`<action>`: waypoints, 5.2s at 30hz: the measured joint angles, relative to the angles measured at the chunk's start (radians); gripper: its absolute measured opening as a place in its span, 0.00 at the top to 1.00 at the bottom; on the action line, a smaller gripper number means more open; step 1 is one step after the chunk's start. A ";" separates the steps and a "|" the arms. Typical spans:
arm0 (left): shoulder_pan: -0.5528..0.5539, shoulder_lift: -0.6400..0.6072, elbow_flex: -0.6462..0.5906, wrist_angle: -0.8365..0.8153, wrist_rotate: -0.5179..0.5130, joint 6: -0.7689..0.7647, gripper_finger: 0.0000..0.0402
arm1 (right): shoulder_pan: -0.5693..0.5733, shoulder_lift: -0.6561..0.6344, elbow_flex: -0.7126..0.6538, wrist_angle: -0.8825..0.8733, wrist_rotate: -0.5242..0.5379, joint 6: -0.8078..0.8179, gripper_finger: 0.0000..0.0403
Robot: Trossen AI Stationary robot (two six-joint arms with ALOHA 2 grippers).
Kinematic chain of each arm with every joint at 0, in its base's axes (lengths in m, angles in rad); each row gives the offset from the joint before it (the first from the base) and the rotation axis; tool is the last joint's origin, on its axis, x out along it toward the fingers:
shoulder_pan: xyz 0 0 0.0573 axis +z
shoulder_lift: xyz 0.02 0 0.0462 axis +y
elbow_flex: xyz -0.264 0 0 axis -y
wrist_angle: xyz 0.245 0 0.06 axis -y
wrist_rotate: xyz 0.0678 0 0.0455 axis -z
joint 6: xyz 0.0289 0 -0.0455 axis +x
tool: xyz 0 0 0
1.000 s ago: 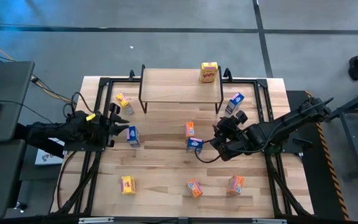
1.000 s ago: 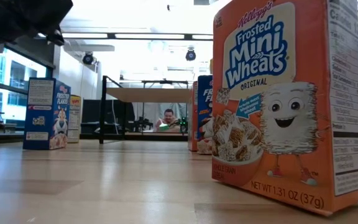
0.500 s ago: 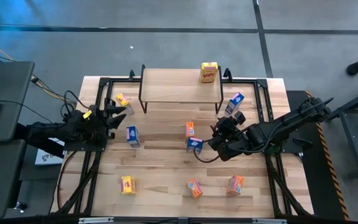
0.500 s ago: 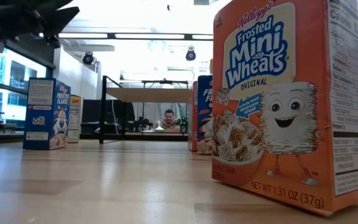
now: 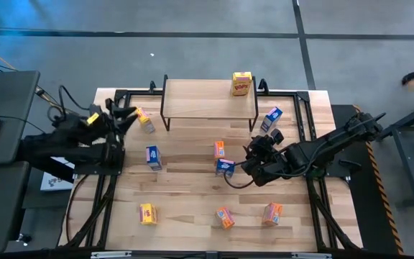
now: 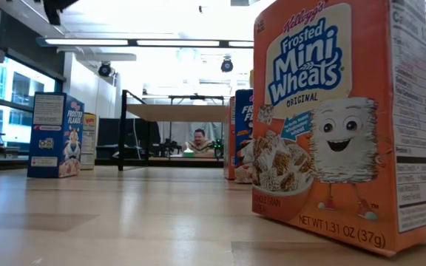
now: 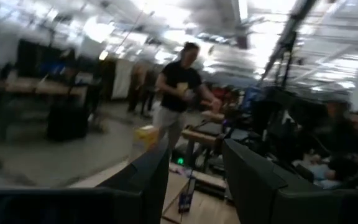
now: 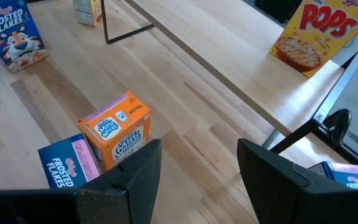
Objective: Stack cereal on shelf
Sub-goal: Put the bottom left blue cereal box on the shelf
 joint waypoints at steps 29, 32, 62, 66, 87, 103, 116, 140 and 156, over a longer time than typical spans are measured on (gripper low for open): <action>0.000 0.153 0.249 -0.225 0.172 -0.071 0.62 | -0.001 0.000 0.000 -0.008 0.000 -0.001 0.49; 0.000 0.164 0.249 -0.231 0.198 -0.069 0.59 | -0.001 0.000 0.000 -0.008 0.000 -0.001 0.49; 0.000 0.214 0.249 -0.231 0.148 -0.116 0.54 | -0.001 0.000 0.000 -0.008 0.009 -0.018 0.49; 0.001 0.214 0.249 -0.221 0.165 -0.073 0.52 | -0.001 0.000 0.000 -0.007 0.009 -0.024 0.49; -0.001 0.236 0.249 -0.161 -0.116 -0.227 0.31 | -0.001 0.000 0.001 -0.003 0.008 -0.027 0.49; -0.001 0.456 0.635 -0.465 -0.098 -0.552 0.32 | -0.002 0.000 0.001 -0.009 -0.002 -0.113 0.49; -0.001 0.593 0.744 -1.052 0.039 -1.087 0.32 | -0.002 0.000 0.001 -0.008 -0.001 -0.113 0.49; -0.178 0.895 0.744 -1.376 0.185 -1.382 0.32 | -0.084 0.000 0.001 -0.003 0.104 -0.139 0.49; -0.190 0.995 0.743 -1.469 0.163 -1.241 0.32 | -0.139 0.000 0.001 -0.003 0.049 -0.184 0.49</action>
